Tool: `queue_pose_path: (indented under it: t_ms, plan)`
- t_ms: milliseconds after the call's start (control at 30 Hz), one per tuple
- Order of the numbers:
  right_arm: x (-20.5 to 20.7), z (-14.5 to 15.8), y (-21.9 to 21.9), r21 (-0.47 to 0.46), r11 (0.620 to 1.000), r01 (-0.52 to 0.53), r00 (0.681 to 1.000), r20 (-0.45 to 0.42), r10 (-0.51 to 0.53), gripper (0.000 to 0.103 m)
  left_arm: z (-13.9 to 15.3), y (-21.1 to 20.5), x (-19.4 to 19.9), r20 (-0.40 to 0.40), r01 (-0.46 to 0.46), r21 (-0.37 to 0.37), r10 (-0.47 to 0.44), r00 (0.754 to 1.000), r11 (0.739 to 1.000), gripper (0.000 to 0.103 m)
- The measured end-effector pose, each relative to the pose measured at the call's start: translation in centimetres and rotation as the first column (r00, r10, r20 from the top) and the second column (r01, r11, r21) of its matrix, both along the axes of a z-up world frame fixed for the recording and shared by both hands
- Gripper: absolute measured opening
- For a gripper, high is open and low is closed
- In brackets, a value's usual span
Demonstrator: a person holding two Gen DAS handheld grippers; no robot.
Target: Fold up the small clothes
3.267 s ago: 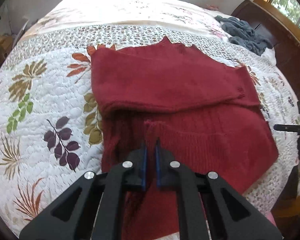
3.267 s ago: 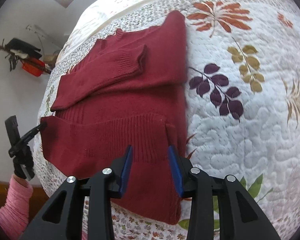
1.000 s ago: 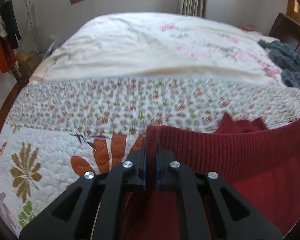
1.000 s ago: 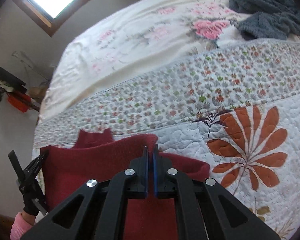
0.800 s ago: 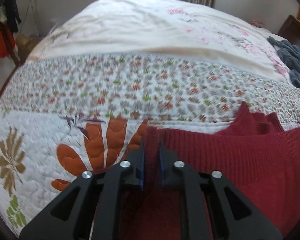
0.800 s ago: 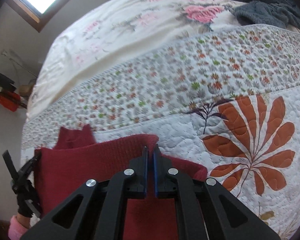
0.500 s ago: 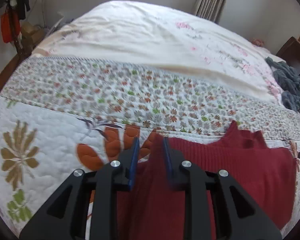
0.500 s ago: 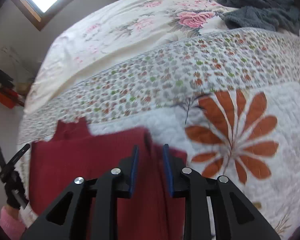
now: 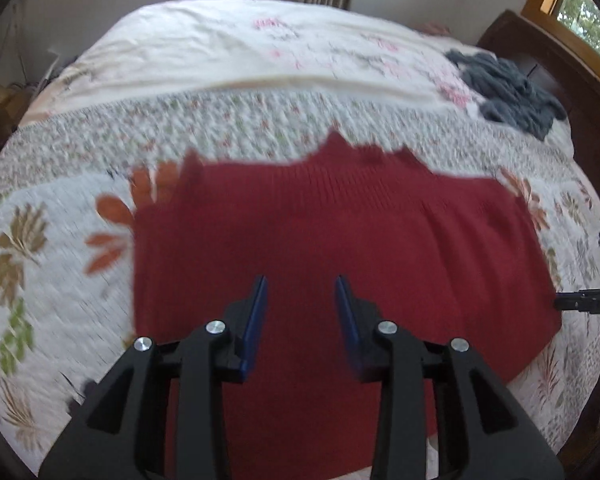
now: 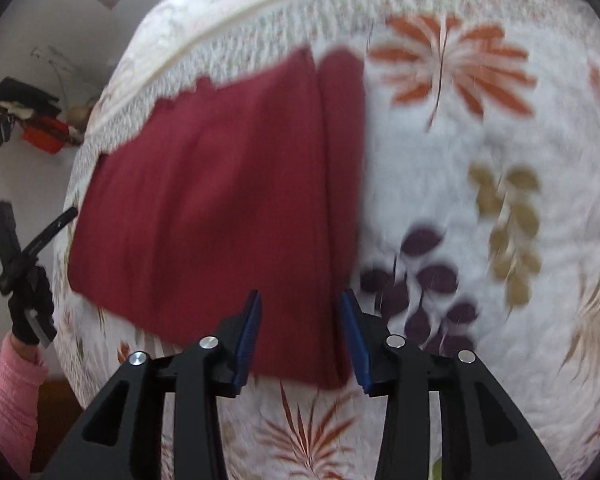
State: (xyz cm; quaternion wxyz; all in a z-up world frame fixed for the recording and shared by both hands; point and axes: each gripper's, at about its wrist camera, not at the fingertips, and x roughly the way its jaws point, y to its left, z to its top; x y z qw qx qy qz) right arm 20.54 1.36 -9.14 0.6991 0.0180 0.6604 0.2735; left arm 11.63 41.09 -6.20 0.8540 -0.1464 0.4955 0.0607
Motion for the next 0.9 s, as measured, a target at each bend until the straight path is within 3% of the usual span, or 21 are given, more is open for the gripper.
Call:
queue_pose_path:
  t_ms: [33,67,167,233,300,400,567,633,700,900]
  plan:
    - [-0.5,-0.3,0.0,0.004,1.0,-0.013,1.0,-0.014,0.013,0.03,-0.6,-0.2,-0.1,-0.013,-0.001,-0.003,0.0,1.0,1.0,0.034]
    - [-0.9,-0.6,0.1,0.008,1.0,-0.024,0.999,-0.027,0.024,0.012,-1.4,-0.3,-0.1,-0.033,-0.002,-0.015,0.001,0.999,1.0,0.034]
    - [-1.5,0.3,-0.3,0.045,0.998,-0.037,0.999,-0.016,0.038,0.007,-3.6,-0.5,0.0,-0.092,-0.014,-0.031,0.011,0.996,0.999,0.034]
    - [-1.7,1.8,-1.1,0.107,0.994,-0.035,0.999,-0.007,0.036,0.006,-4.0,-0.2,-0.2,-0.092,-0.014,-0.041,0.01,0.996,0.999,0.035]
    - [-1.9,2.2,-1.9,0.095,0.995,-0.043,0.999,-0.005,0.043,0.006,-4.3,0.1,-0.1,-0.089,-0.004,-0.051,0.0,0.996,0.999,0.035]
    - [-2.2,0.2,-2.4,0.038,0.998,-0.046,0.998,-0.042,0.048,0.006,-4.8,0.5,0.2,-0.096,-0.005,-0.069,-0.002,0.995,0.998,0.036]
    - [-1.6,-1.5,-2.1,0.04,0.999,-0.031,0.996,-0.077,0.034,0.009,-4.7,0.4,0.2,-0.1,0.004,-0.057,-0.01,0.995,0.998,0.036]
    - [-1.2,-0.5,-1.9,0.022,0.999,-0.029,0.999,-0.045,0.03,0.017,-4.1,0.1,0.3,-0.101,0.015,-0.036,-0.018,0.995,0.999,0.035]
    - [-0.5,1.3,-1.4,-0.011,0.999,-0.04,0.998,0.049,0.04,0.02,-3.2,-0.4,0.4,-0.086,0.033,-0.014,-0.035,0.996,0.999,0.035]
    - [3.9,3.8,1.3,0.008,1.0,-0.016,0.989,0.148,0.014,0.029,-1.7,-2.0,2.2,-0.046,0.048,-0.008,-0.048,0.998,0.999,0.039]
